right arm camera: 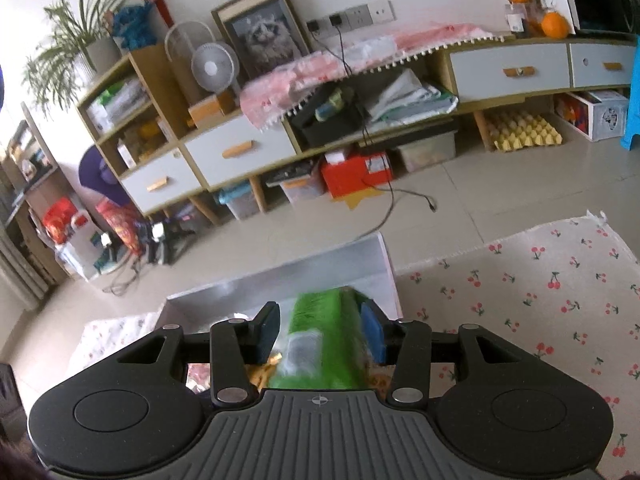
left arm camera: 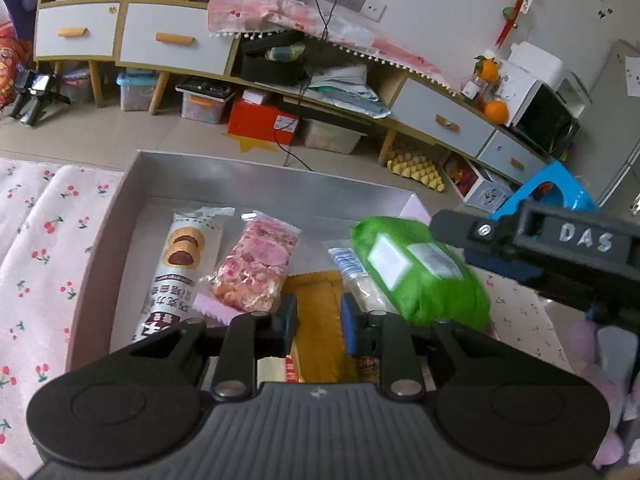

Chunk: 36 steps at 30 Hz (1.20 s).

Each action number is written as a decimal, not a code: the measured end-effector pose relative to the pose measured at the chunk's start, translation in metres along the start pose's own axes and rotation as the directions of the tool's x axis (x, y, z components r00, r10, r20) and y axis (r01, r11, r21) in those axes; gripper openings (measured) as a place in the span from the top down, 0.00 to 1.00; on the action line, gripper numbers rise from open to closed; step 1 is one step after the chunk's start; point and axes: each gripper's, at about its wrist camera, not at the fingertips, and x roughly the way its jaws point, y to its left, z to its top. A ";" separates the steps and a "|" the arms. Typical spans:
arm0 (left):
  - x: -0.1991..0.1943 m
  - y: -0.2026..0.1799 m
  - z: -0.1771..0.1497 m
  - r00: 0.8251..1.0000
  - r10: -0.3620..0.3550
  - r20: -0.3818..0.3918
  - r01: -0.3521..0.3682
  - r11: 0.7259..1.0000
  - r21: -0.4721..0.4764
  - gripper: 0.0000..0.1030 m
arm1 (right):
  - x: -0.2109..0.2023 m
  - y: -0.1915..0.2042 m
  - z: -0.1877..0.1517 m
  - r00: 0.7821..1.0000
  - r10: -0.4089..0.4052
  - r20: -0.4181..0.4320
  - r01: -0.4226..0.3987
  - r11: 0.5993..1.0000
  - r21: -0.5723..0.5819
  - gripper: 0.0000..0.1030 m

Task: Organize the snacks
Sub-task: 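Carry both packets into the pink box and open both tools to release, then withdraw both open tools from the box back over the snack pile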

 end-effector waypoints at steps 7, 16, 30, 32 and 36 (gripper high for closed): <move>-0.004 -0.001 0.002 1.000 0.018 -0.001 -0.018 1.000 -0.001 0.71 | -0.009 0.003 0.005 1.000 0.011 0.007 -0.010 1.000 -0.017 0.43; -0.030 -0.012 0.004 0.999 0.044 0.013 -0.045 0.998 0.044 0.47 | -0.034 0.009 0.008 1.000 -0.019 0.008 0.020 0.999 -0.047 0.32; -0.076 -0.024 -0.001 0.991 0.127 0.043 -0.132 0.983 0.130 0.25 | -0.082 0.017 0.003 0.998 -0.063 -0.017 0.062 0.995 -0.082 0.24; -0.083 -0.025 -0.002 0.990 0.135 0.045 -0.140 0.980 0.145 0.18 | -0.090 0.018 0.001 0.997 -0.074 -0.019 0.072 0.994 -0.086 0.19; -0.096 -0.026 -0.005 0.986 0.158 0.054 -0.165 0.972 0.165 0.10 | -0.104 0.019 -0.003 0.996 -0.090 -0.020 0.087 0.992 -0.096 0.18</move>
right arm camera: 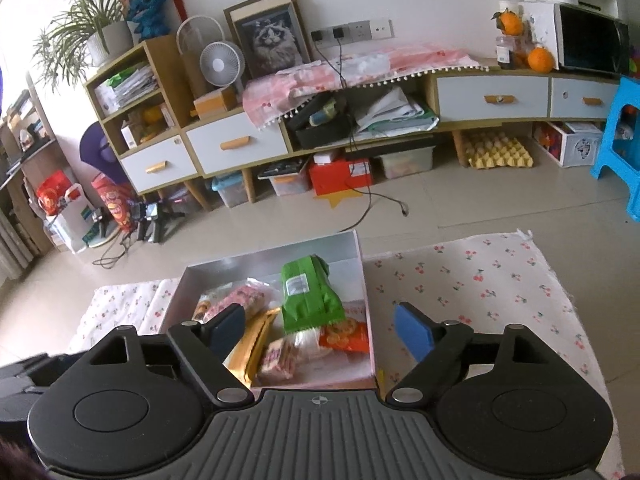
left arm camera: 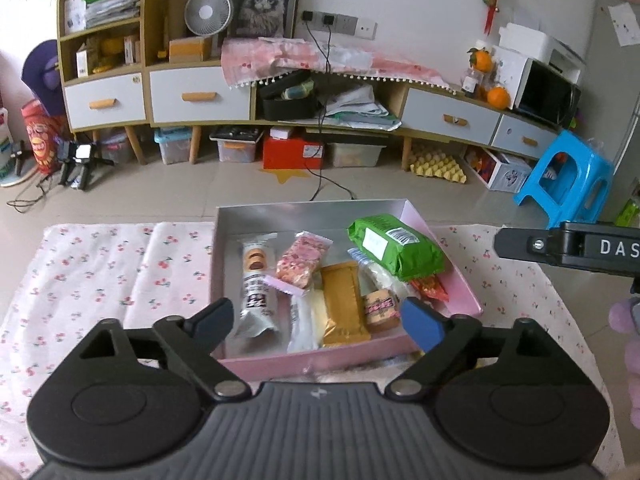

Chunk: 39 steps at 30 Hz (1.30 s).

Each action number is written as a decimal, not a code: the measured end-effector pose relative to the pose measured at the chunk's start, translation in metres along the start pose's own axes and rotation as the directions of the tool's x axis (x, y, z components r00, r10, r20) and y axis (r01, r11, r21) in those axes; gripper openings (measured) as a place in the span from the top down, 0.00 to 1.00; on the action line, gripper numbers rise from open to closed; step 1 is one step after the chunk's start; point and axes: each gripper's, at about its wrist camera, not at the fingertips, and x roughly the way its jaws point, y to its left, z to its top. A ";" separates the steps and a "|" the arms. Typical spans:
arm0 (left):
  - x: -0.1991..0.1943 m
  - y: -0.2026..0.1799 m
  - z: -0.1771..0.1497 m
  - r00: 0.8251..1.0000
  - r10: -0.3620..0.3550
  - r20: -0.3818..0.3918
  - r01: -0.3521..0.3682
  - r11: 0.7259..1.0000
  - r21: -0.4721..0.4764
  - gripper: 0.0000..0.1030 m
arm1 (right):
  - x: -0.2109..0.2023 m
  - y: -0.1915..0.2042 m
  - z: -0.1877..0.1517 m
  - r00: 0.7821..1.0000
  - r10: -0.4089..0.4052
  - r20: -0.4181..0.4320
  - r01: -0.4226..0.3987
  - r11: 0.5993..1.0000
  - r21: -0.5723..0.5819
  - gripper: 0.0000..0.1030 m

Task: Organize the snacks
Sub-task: 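Withdraw both open tools from the box back over the snack pile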

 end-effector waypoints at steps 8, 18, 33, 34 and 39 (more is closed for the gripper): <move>-0.015 0.006 -0.013 0.999 0.038 -0.021 -0.038 0.999 0.015 0.04 | -0.018 0.000 -0.014 1.000 -0.016 -0.004 0.016 1.000 -0.014 0.16; -0.005 0.008 -0.040 0.998 0.025 -0.061 -0.024 1.000 0.016 0.03 | -0.013 -0.011 -0.038 0.999 -0.030 -0.025 0.029 0.999 -0.017 0.15; 0.037 -0.009 -0.063 0.984 -0.115 -0.133 0.146 0.955 0.258 0.22 | 0.034 -0.037 -0.075 0.971 -0.119 -0.205 0.105 0.992 -0.075 0.14; 0.039 -0.011 -0.064 0.983 -0.121 -0.138 0.155 0.951 0.267 0.26 | 0.036 -0.037 -0.077 0.971 -0.118 -0.210 0.103 0.991 -0.082 0.14; 0.047 -0.023 -0.071 0.981 -0.136 -0.136 0.177 0.917 0.358 0.40 | 0.048 -0.039 -0.083 0.970 -0.121 -0.211 0.103 0.990 -0.097 0.14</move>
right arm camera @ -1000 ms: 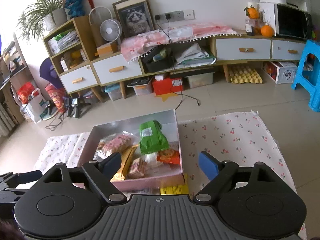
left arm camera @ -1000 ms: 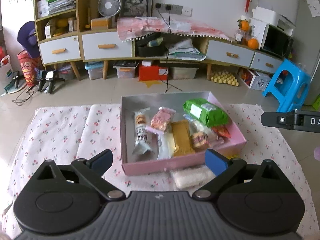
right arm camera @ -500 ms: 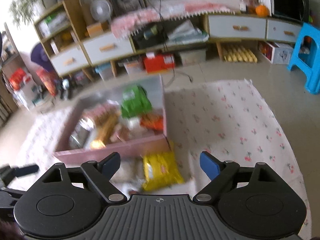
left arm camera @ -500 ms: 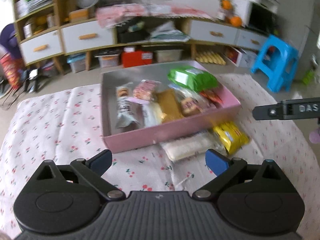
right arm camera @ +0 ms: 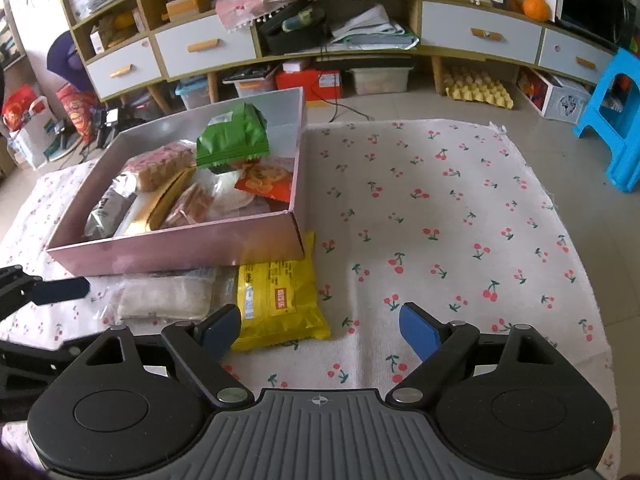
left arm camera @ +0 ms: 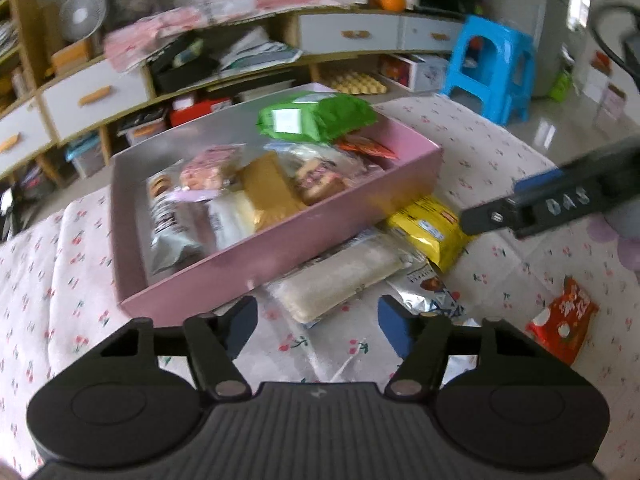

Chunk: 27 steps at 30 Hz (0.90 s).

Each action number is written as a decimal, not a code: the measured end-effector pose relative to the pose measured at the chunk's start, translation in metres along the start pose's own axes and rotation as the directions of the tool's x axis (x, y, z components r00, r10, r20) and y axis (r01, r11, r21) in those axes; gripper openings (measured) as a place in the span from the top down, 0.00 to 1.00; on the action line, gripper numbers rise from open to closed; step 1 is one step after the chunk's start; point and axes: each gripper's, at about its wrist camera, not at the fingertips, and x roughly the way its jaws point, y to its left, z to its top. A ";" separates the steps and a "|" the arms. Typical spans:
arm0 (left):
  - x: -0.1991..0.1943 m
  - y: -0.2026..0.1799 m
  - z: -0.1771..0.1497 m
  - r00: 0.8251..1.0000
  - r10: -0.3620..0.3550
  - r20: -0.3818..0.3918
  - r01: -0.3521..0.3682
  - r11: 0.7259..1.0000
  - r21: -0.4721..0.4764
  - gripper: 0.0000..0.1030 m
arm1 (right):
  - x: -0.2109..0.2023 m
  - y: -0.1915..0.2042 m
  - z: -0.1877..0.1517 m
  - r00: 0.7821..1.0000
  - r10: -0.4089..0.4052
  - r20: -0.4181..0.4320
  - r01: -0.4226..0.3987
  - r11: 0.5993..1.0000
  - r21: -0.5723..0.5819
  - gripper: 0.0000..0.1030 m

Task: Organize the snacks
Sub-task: 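Withdraw both open tools from the box back over the snack pile, then grasp the yellow packet with the right tool while the left tool grasps the white rice-cake packet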

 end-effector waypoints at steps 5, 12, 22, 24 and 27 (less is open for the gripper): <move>0.007 -0.014 -0.003 0.999 0.013 0.034 -0.018 0.990 0.137 0.47 | 0.014 0.003 0.001 1.000 0.021 -0.016 -0.020 0.999 0.037 0.18; 0.015 -0.014 0.001 0.999 0.016 0.041 -0.023 0.985 0.168 0.54 | 0.030 0.012 0.002 0.999 0.035 -0.026 -0.034 0.998 0.049 0.39; 0.017 -0.025 0.000 0.999 0.006 0.040 -0.015 0.973 0.231 0.53 | 0.038 0.027 -0.004 1.000 0.008 -0.009 -0.009 0.999 -0.051 0.43; 0.018 -0.028 -0.001 0.999 0.015 0.040 -0.025 0.968 0.248 0.52 | 0.038 0.030 -0.004 1.000 -0.005 -0.003 0.005 0.998 -0.065 0.46; 0.018 -0.035 -0.005 0.998 0.039 0.038 -0.049 0.952 0.304 0.49 | 0.037 0.031 -0.002 1.000 -0.007 -0.014 0.006 0.998 -0.062 0.48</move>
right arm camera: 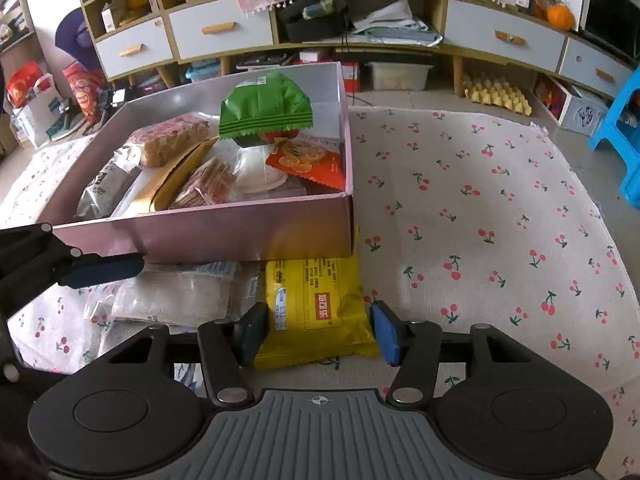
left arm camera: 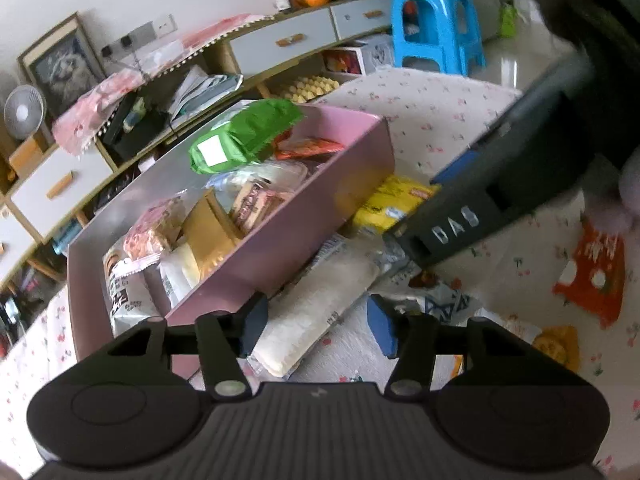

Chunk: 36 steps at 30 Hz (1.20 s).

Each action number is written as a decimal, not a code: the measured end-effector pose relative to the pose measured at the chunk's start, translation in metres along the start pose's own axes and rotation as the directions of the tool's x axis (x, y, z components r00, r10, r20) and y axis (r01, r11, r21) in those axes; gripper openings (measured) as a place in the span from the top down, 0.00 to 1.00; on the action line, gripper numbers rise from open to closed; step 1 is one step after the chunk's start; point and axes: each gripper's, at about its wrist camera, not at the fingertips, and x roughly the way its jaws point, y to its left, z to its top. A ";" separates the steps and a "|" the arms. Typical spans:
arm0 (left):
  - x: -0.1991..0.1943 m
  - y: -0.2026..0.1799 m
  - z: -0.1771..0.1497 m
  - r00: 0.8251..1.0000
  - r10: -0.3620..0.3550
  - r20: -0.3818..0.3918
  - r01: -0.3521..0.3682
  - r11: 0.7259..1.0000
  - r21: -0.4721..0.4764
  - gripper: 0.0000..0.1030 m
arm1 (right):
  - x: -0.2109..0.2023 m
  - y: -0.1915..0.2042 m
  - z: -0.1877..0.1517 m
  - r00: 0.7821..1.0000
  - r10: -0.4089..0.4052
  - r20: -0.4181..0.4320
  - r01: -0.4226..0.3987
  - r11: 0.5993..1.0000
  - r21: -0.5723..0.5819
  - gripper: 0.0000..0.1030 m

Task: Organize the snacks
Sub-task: 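Grasp the yellow packet with the right tool while the left tool grasps the white rice-cake packet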

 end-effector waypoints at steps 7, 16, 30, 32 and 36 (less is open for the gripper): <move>-0.003 0.008 -0.003 1.000 0.011 -0.012 -0.011 1.000 -0.009 0.56 | -0.003 -0.011 0.000 1.000 0.004 -0.018 -0.004 1.000 0.002 0.50; -0.004 0.007 0.000 0.998 0.034 -0.056 -0.033 0.999 0.013 0.67 | -0.014 -0.031 -0.004 0.999 -0.026 -0.048 0.027 1.000 0.006 0.51; -0.032 0.003 -0.016 0.989 -0.081 -0.121 0.087 0.995 0.051 0.69 | -0.034 -0.057 -0.023 0.995 -0.035 -0.093 0.033 0.999 -0.024 0.51; -0.035 0.002 -0.018 0.989 -0.092 -0.115 0.098 0.994 0.049 0.66 | -0.035 -0.057 -0.025 0.995 -0.032 -0.092 0.029 0.999 -0.029 0.49; -0.035 0.003 -0.020 0.991 -0.103 -0.091 0.107 0.994 0.038 0.50 | -0.033 -0.057 -0.025 0.995 -0.029 -0.099 0.027 0.999 -0.023 0.46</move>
